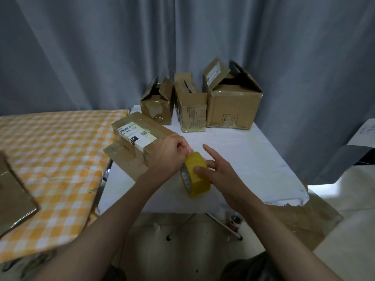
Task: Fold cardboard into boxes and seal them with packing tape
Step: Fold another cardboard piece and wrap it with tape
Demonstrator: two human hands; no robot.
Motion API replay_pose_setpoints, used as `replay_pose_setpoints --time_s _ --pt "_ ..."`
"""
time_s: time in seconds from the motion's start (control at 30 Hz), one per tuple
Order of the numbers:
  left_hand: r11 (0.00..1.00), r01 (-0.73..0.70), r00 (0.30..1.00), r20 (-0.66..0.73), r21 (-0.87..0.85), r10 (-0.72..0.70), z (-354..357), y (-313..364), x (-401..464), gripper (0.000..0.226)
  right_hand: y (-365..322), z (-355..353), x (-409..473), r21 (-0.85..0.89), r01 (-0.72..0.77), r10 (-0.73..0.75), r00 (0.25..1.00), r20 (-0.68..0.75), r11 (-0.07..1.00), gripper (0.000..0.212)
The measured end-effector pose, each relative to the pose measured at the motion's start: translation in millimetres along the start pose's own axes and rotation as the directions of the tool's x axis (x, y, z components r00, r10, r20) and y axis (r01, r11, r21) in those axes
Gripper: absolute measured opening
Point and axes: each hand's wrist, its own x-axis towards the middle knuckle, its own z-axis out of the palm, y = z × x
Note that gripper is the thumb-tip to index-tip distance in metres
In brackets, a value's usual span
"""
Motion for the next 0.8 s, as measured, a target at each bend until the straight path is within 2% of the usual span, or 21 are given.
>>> replay_pose_setpoints --time_s 0.17,0.27,0.33,0.6,0.8 --pt "0.983 -0.179 0.968 -0.184 -0.038 0.17 -9 18 -8 0.013 -10 3 6 -0.028 0.134 -0.136 0.985 -0.101 0.991 0.034" --pt "0.965 -0.239 0.94 -0.273 -0.106 0.203 -21 31 -8 0.012 -25 -3 14 0.009 0.176 -0.174 0.977 -0.12 0.984 0.018" --pt "0.958 -0.254 0.931 -0.302 -0.132 0.205 -28 35 -4 0.012 -33 -9 18 -0.004 0.218 -0.218 0.971 -0.101 0.976 0.016" --pt "0.99 -0.081 0.98 -0.192 -0.112 0.059 -27 17 20 0.014 -41 -19 15 -0.169 0.349 -0.353 0.936 0.006 0.922 0.02" --pt "0.996 -0.082 0.991 -0.1 0.021 0.083 -12 5 22 0.014 -41 -22 18 -0.275 0.364 -0.366 0.929 0.044 0.89 0.027"
